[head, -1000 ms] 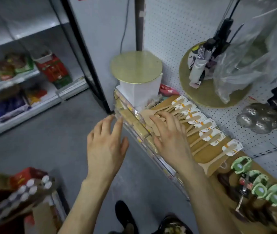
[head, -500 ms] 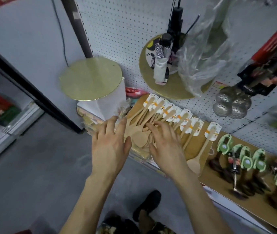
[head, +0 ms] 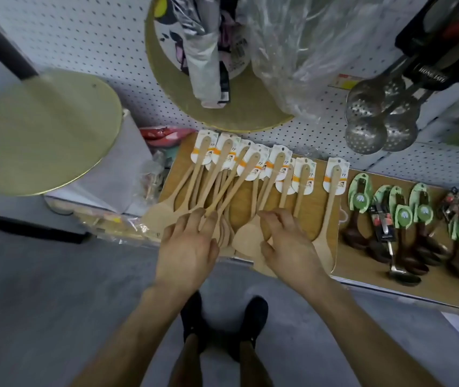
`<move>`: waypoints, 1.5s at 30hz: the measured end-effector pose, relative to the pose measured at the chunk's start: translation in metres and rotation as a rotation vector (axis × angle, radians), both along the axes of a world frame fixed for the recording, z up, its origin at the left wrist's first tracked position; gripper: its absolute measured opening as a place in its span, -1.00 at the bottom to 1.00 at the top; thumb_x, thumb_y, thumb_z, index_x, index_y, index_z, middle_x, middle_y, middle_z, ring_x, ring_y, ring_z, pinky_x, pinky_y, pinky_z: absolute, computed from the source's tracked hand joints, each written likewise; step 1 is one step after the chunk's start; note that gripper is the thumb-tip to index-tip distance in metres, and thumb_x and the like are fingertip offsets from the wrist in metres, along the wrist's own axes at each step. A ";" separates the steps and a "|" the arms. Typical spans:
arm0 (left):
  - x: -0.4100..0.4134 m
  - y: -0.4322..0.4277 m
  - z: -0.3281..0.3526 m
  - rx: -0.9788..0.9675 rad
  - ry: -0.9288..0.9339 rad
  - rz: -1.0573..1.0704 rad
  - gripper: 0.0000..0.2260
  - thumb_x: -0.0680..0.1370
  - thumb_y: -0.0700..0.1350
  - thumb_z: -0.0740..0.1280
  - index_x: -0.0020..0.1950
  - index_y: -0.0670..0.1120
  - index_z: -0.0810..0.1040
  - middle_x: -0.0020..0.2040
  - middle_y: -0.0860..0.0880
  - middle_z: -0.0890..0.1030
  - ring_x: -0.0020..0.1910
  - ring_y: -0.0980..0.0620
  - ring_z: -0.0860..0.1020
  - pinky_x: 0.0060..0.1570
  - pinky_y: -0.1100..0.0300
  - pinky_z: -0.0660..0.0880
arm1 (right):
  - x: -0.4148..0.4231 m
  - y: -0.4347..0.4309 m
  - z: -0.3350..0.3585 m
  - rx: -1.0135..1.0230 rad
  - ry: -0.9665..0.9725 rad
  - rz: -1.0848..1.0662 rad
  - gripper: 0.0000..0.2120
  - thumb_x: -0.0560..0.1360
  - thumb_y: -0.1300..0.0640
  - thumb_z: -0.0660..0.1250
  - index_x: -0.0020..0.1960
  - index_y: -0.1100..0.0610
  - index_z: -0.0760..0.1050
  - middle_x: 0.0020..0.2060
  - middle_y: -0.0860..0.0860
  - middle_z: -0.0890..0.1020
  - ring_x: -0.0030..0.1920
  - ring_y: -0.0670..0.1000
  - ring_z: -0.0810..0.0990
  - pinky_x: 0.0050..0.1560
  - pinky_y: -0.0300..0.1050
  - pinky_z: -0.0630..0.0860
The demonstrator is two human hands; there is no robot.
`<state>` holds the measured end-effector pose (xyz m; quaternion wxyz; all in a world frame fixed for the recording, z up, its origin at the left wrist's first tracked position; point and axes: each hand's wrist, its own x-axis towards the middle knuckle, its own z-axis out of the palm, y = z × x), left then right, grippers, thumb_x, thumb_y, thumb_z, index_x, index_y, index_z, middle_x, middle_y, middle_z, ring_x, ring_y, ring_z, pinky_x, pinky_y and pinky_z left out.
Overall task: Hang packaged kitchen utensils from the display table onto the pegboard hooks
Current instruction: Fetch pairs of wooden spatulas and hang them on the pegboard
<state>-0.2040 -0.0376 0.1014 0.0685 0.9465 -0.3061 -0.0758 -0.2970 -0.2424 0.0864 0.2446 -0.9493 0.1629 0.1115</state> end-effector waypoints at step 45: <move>0.106 -0.023 -0.150 -0.598 0.748 0.077 -0.51 0.63 -0.35 0.40 0.29 0.26 0.58 0.28 0.16 0.56 0.10 0.44 0.54 0.03 0.55 0.45 | 0.046 0.010 -0.126 0.904 -0.174 -0.809 -0.17 0.54 0.54 0.30 0.54 -0.24 0.36 0.07 0.26 0.60 0.09 0.24 0.68 0.10 0.21 0.72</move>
